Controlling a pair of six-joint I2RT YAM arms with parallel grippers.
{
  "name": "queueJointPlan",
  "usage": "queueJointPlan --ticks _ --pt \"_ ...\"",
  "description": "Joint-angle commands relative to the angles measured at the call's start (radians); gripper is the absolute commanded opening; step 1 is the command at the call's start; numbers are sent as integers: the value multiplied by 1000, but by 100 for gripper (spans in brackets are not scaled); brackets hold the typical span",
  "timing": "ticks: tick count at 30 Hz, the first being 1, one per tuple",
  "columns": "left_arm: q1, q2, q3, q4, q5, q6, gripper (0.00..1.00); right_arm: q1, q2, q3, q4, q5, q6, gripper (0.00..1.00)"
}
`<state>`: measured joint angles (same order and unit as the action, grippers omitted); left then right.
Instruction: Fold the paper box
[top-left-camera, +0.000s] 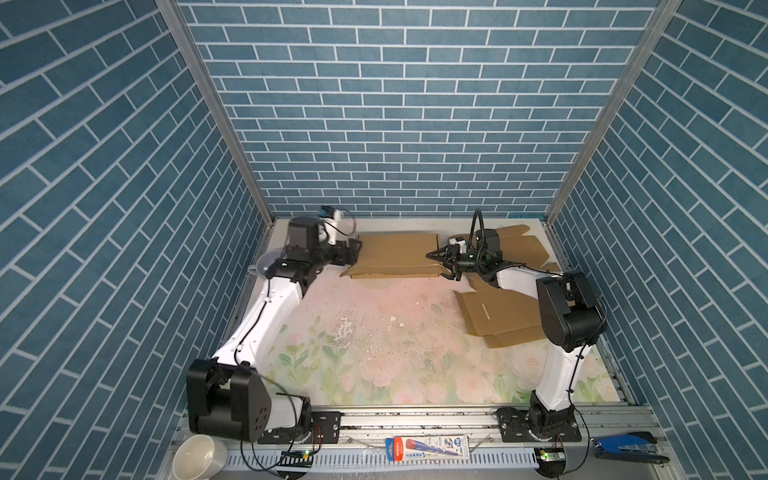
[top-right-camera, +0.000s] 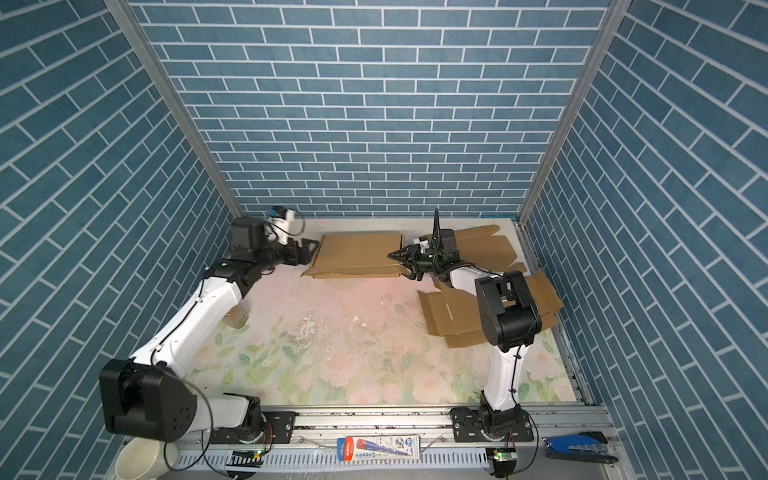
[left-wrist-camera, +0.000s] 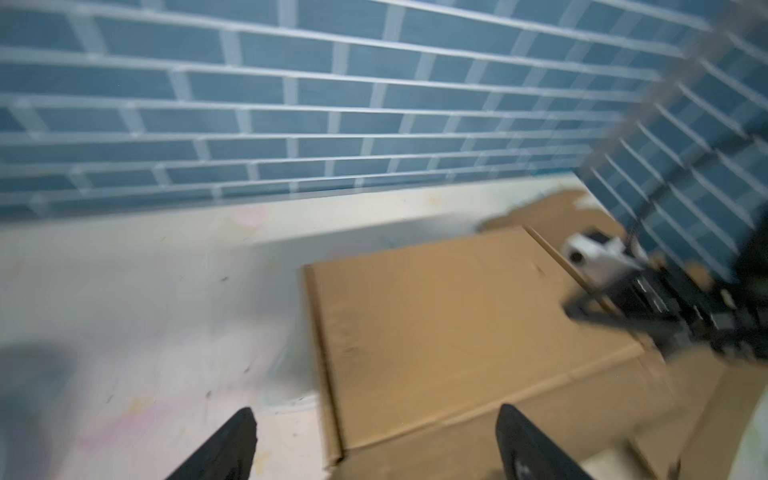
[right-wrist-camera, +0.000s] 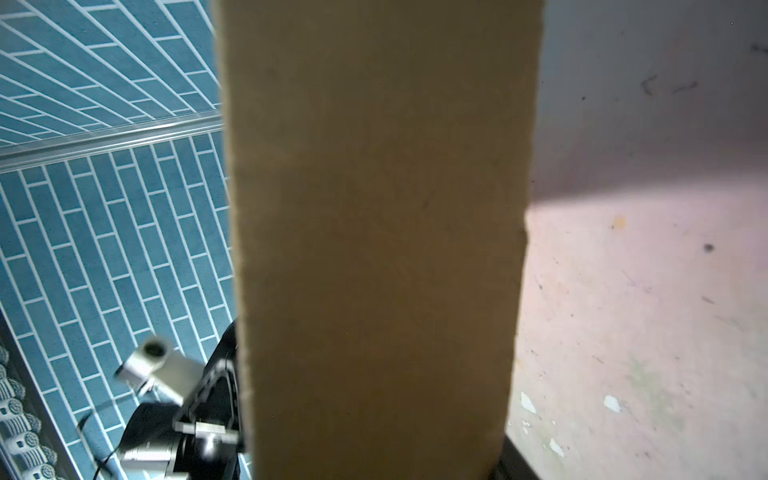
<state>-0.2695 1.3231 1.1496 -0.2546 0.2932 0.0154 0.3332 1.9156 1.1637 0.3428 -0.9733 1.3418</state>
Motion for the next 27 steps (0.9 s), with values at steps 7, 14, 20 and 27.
queueJointPlan --ticks 7,14,20,27 --pt "-352 27 -25 -122 -243 635 93 -5 -95 -51 -29 -41 149 43" --pt "-418 112 -57 -65 -366 798 92 -6 -126 -68 -74 -66 152 43" --pt "-422 119 -128 74 -457 878 87 -6 -128 -68 -108 -103 161 43" --pt "-424 102 -254 271 -517 991 77 -5 -135 -68 -102 -135 197 41"
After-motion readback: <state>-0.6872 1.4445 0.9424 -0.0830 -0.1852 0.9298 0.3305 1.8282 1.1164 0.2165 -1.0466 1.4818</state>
